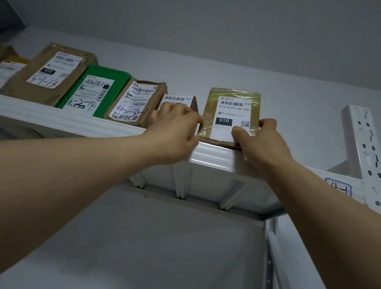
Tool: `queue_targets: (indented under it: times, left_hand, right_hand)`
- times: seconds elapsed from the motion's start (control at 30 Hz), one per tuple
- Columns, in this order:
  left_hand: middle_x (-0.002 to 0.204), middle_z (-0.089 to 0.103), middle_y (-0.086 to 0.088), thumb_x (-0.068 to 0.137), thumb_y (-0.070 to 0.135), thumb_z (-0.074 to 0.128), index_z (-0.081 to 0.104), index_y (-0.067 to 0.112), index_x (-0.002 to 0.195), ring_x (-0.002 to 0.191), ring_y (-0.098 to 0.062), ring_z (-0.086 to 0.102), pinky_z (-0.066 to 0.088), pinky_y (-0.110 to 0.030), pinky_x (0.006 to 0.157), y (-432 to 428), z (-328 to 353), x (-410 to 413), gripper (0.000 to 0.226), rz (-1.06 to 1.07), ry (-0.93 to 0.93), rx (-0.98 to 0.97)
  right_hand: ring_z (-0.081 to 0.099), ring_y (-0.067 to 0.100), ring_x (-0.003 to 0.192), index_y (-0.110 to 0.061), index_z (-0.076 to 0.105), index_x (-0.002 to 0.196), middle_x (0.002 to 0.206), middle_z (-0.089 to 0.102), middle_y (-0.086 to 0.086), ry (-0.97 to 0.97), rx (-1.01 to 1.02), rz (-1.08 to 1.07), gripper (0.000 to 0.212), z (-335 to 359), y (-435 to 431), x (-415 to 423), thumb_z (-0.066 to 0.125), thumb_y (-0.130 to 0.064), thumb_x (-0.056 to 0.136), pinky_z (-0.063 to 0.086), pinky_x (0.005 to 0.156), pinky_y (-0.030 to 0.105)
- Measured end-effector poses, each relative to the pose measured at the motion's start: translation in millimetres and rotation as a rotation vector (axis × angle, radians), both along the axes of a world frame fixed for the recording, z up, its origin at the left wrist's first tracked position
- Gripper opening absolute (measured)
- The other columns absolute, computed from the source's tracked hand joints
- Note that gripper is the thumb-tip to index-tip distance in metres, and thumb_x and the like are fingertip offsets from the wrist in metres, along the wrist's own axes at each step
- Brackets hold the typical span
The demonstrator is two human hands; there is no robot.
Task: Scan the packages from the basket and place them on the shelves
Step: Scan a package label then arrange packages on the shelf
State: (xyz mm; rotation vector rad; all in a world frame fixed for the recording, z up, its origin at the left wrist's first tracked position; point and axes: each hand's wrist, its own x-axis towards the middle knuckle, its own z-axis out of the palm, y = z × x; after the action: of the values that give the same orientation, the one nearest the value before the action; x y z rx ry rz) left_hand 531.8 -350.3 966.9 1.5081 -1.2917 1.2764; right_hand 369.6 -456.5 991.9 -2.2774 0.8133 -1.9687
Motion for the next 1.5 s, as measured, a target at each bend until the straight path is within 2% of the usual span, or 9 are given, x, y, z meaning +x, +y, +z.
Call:
queue_targets:
  times: [0.1, 0.23, 0.43, 0.6, 0.83, 1.0, 1.17, 1.3, 1.5]
  left_hand:
    - [0.147, 0.037, -0.005, 0.097, 0.036, 0.055, 0.039, 0.029, 0.143, 0.138, -0.028, 0.028, 0.025, -0.045, 0.112, 1, -4, 6, 0.049, -0.052, 0.031, -0.011]
    - [0.145, 0.04, -0.007, 0.097, 0.035, 0.053, 0.035, 0.026, 0.145, 0.135, -0.029, 0.032, 0.028, -0.046, 0.109, 2, -5, 9, 0.052, -0.059, 0.052, 0.004]
    - [0.146, 0.039, -0.008, 0.102, 0.031, 0.046, 0.027, 0.034, 0.151, 0.136, -0.03, 0.03, 0.026, -0.046, 0.108, -2, -9, 8, 0.053, -0.044, 0.026, 0.059]
    - [0.144, 0.041, -0.005, 0.103, 0.028, 0.042, 0.041, 0.034, 0.144, 0.136, -0.027, 0.03, 0.026, -0.044, 0.108, -5, -8, 7, 0.041, -0.013, -0.001, 0.066]
    - [0.144, 0.041, -0.007, 0.104, 0.026, 0.039, 0.043, 0.028, 0.145, 0.136, -0.028, 0.033, 0.026, -0.046, 0.111, -7, -10, 2, 0.041, 0.007, 0.026, 0.073]
    - [0.142, 0.042, -0.007, 0.103, 0.026, 0.04, 0.046, 0.024, 0.143, 0.133, -0.028, 0.037, 0.027, -0.046, 0.11, -8, -12, -1, 0.04, 0.039, 0.038, 0.083]
    - [0.139, 0.044, -0.007, 0.102, 0.028, 0.039, 0.048, 0.023, 0.141, 0.129, -0.028, 0.038, 0.029, -0.046, 0.108, -6, -14, 2, 0.041, 0.065, 0.033, 0.08]
    - [0.139, 0.045, -0.007, 0.1, 0.028, 0.043, 0.056, 0.019, 0.133, 0.129, -0.029, 0.039, 0.031, -0.045, 0.108, -1, -17, 1, 0.036, 0.08, 0.043, 0.091]
    - [0.142, 0.043, -0.009, 0.098, 0.03, 0.048, 0.05, 0.017, 0.137, 0.132, -0.03, 0.036, 0.03, -0.046, 0.108, 8, -19, -15, 0.041, 0.108, 0.047, 0.079]
  right_hand:
    - [0.06, 0.033, 0.114, -0.018, 0.036, 0.135, 0.136, 0.059, 0.005, 0.006, 0.003, -0.064, 0.057, -2, -2, 6, 0.051, -0.058, 0.097, 0.044, 0.103, 0.057]
    - [0.059, 0.032, 0.115, -0.019, 0.037, 0.131, 0.132, 0.061, 0.003, 0.011, 0.023, -0.119, 0.054, -2, -1, 10, 0.049, -0.06, 0.097, 0.033, 0.109, 0.055]
    - [0.061, 0.034, 0.113, -0.019, 0.037, 0.13, 0.125, 0.064, 0.002, -0.028, 0.038, -0.172, 0.062, 0, -1, 19, 0.053, -0.065, 0.092, 0.027, 0.106, 0.054]
    - [0.062, 0.033, 0.11, -0.02, 0.035, 0.131, 0.122, 0.064, 0.002, -0.042, 0.024, -0.182, 0.065, 0, -1, 21, 0.056, -0.066, 0.09, 0.025, 0.107, 0.055]
    - [0.062, 0.029, 0.107, -0.021, 0.035, 0.131, 0.102, 0.052, -0.006, 0.012, -0.029, -0.164, 0.065, -5, -3, 16, 0.062, -0.062, 0.088, 0.029, 0.108, 0.056]
    - [0.056, 0.024, 0.098, -0.022, 0.037, 0.12, 0.101, 0.052, -0.006, 0.008, -0.055, -0.115, 0.053, -6, -5, 11, 0.063, -0.055, 0.088, 0.03, 0.105, 0.051]
    - [0.054, 0.022, 0.093, -0.024, 0.043, 0.114, 0.099, 0.056, -0.005, 0.06, -0.075, -0.122, 0.037, -6, -7, 9, 0.056, -0.051, 0.093, 0.028, 0.102, 0.047]
    - [0.054, 0.021, 0.093, -0.022, 0.048, 0.114, 0.099, 0.057, -0.004, 0.08, -0.068, -0.133, 0.033, -6, -8, 8, 0.054, -0.048, 0.094, 0.029, 0.099, 0.046]
    - [0.058, 0.025, 0.098, -0.02, 0.054, 0.11, 0.104, 0.065, 0.0, 0.082, -0.085, -0.162, 0.031, -12, -6, 6, 0.051, -0.047, 0.094, 0.028, 0.089, 0.042]
